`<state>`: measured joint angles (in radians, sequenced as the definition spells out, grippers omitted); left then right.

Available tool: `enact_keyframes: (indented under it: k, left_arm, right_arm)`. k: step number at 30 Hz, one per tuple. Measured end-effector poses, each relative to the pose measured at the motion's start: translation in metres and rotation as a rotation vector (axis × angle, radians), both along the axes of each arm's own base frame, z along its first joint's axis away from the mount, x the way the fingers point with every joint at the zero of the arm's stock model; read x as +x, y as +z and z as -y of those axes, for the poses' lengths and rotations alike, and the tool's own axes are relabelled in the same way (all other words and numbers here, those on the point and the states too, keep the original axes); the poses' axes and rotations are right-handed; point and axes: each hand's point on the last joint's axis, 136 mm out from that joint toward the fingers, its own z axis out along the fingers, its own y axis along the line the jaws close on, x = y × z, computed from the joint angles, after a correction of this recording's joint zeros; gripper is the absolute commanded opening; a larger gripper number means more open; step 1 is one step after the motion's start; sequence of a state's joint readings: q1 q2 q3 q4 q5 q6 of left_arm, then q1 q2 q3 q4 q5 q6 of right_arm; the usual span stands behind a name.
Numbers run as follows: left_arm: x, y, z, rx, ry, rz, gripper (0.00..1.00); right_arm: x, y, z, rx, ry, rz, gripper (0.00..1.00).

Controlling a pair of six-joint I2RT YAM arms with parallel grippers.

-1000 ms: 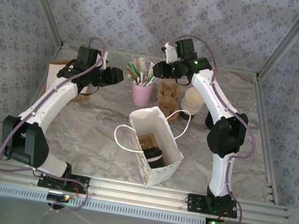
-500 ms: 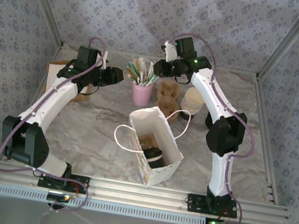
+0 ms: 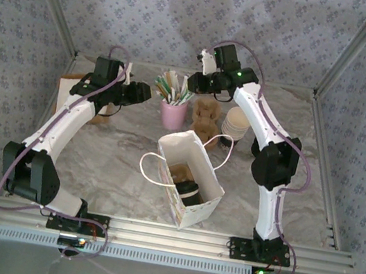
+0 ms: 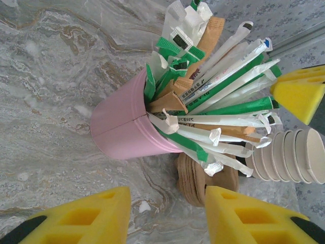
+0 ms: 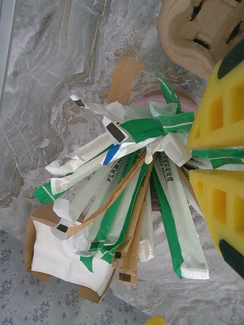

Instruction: Pack the takeout coffee

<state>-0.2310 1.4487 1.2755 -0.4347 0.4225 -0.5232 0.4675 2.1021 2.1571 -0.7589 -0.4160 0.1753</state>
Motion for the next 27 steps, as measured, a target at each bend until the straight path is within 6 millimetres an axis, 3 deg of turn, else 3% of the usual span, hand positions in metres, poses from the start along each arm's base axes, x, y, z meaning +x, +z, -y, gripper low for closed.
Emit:
enact_keyframes:
  k: [12, 19, 27]
  left_arm:
    - [0.000, -0.002, 0.000, 0.000, 0.000, 0.001, 0.43]
    - [0.001, -0.002, 0.000, -0.001, 0.000, 0.003, 0.43]
    - [-0.001, -0.007, 0.000, 0.002, 0.000, -0.006, 0.42]
  right_arm:
    - [0.002, -0.009, -0.001, -0.009, 0.000, -0.019, 0.24]
    - [0.002, -0.019, -0.001, -0.019, -0.002, -0.044, 0.14]
    - [0.003, -0.014, -0.003, -0.012, -0.006, -0.038, 0.06]
